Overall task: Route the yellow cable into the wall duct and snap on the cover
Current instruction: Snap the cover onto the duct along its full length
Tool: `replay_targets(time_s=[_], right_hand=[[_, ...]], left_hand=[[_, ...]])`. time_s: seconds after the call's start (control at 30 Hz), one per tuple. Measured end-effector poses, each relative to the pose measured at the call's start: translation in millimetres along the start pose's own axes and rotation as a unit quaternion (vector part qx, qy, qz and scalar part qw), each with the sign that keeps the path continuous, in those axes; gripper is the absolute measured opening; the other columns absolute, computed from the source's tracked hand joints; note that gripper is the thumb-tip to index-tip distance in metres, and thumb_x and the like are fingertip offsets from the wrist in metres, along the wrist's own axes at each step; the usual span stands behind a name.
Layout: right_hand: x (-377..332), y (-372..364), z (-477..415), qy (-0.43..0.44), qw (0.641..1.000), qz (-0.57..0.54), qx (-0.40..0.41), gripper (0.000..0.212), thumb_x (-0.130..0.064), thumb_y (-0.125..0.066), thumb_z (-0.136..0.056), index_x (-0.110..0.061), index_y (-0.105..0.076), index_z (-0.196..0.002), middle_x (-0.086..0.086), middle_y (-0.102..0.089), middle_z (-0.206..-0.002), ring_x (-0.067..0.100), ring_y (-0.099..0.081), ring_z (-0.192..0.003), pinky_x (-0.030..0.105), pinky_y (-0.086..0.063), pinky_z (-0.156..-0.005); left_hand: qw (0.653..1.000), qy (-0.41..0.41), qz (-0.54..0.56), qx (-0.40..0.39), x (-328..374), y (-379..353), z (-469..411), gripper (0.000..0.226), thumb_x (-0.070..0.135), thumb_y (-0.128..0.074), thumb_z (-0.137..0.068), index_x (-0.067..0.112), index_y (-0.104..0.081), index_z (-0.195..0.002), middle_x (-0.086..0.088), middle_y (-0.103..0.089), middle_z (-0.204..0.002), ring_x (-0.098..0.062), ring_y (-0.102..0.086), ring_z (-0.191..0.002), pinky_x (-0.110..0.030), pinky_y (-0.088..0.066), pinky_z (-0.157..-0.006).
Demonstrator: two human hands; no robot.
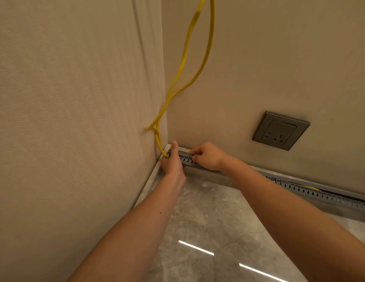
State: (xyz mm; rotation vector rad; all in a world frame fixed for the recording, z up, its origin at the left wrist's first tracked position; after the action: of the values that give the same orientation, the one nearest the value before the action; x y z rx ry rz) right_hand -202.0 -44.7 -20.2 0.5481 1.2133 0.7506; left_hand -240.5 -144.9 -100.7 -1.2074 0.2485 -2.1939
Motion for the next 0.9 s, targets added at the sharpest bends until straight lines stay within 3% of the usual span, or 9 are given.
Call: replay_targets(time_s=[0.1, 0.17, 0.3, 0.43, 0.57, 0.63, 0.77, 0.9], right_hand=[[-0.9, -4.1, -1.0, -0.013, 0.999, 0.021, 0.025, 0.031, -0.007, -0.048, -0.091, -0.014, -0.071, -0.11, 0.006, -0.066, -0.089, 0.02, -0.06, -0.084, 0.027, -0.048, -0.075], [-0.9, -9.3, 3.8, -0.022, 0.998, 0.038, 0.049, 0.032, -0.012, -0.045, -0.091, -0.022, -0.07, -0.11, 0.005, -0.067, -0.089, 0.024, -0.063, -0.086, 0.033, -0.052, -0.078], [1.8, -17.1, 11.1, -0.005, 0.996, 0.046, 0.075, 0.035, -0.016, -0.043, -0.09, -0.026, -0.069, -0.111, 0.002, -0.07, -0.091, 0.024, -0.063, -0.084, 0.037, -0.052, -0.072], [1.1, -13.4, 4.9, -0.017, 0.998, 0.015, 0.062, 0.023, -0.025, -0.053, -0.09, -0.018, -0.074, -0.09, 0.01, -0.071, -0.081, 0.029, -0.065, -0.079, 0.04, -0.052, -0.07], [-2.1, -9.8, -4.0, -0.021, 0.998, 0.023, 0.052, 0.017, -0.029, -0.061, -0.088, -0.02, -0.073, -0.08, 0.005, -0.07, -0.079, 0.023, -0.063, -0.076, 0.037, -0.052, -0.071], [-3.4, -9.9, -7.2, -0.023, 0.998, 0.03, 0.051, 0.016, -0.026, -0.062, -0.087, -0.022, -0.069, -0.073, 0.005, -0.07, -0.079, 0.023, -0.064, -0.079, 0.037, -0.052, -0.072], [-4.5, -14.6, -6.9, -0.026, 0.993, 0.067, 0.09, 0.013, -0.026, -0.059, -0.088, -0.024, -0.065, -0.077, 0.004, -0.068, -0.082, 0.026, -0.064, -0.085, 0.033, -0.05, -0.07], [-0.9, -12.0, -7.9, -0.032, 0.991, 0.053, 0.122, 0.016, -0.028, -0.058, -0.09, -0.018, -0.07, -0.09, 0.007, -0.072, -0.097, 0.028, -0.064, -0.094, 0.039, -0.054, -0.079]], left_hand=[[1.0, 0.006, 0.008, -0.003, 1.3, -2.7, 0.8, 0.032, 0.041, -0.072, -0.081, 0.015, -0.054, -0.083, -0.004, -0.064, -0.081, -0.018, -0.065, -0.071, -0.034, -0.056, -0.068], [1.0, 0.016, 0.019, 0.0, 1.5, -4.7, 2.2, 0.033, 0.04, -0.07, -0.083, 0.012, -0.053, -0.081, -0.003, -0.061, -0.074, -0.018, -0.062, -0.065, -0.036, -0.055, -0.07], [0.999, 0.001, 0.036, 0.02, 2.5, -7.3, 5.5, 0.029, 0.032, -0.069, -0.087, 0.013, -0.05, -0.075, -0.001, -0.056, -0.06, -0.016, -0.057, -0.054, -0.033, -0.052, -0.061], [1.0, 0.001, 0.026, 0.009, 3.1, -5.9, 6.4, 0.03, 0.034, -0.066, -0.088, 0.012, -0.049, -0.076, -0.001, -0.055, -0.061, -0.017, -0.056, -0.055, -0.035, -0.051, -0.063], [1.0, 0.005, 0.018, -0.002, 2.1, -2.0, 6.0, 0.032, 0.037, -0.066, -0.088, 0.012, -0.051, -0.074, 0.001, -0.057, -0.057, -0.016, -0.055, -0.055, -0.033, -0.05, -0.06], [1.0, 0.016, 0.013, -0.012, 3.5, -1.7, 7.6, 0.032, 0.039, -0.066, -0.087, 0.012, -0.052, -0.077, -0.002, -0.058, -0.064, -0.017, -0.058, -0.058, -0.034, -0.051, -0.062], [0.995, 0.078, 0.03, -0.058, 10.1, -4.1, 10.7, 0.03, 0.037, -0.063, -0.09, 0.008, -0.056, -0.097, -0.01, -0.058, -0.089, -0.026, -0.061, -0.086, -0.042, -0.053, -0.086], [0.986, 0.102, 0.027, -0.129, 14.2, -1.2, 16.4, 0.012, 0.011, -0.048, -0.096, 0.008, -0.052, -0.085, -0.012, -0.054, -0.084, -0.023, -0.055, -0.077, -0.035, -0.047, -0.072]])
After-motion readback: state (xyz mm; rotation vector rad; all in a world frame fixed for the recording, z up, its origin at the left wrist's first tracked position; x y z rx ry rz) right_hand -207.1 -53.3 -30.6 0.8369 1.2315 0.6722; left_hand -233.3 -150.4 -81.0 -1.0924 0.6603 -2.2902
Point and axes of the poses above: each hand's wrist, its own z-axis away from the middle knuckle, its own y-axis out of the back of the hand, x = y × z, the point moved 1 cm from there along -z, towards the middle knuckle
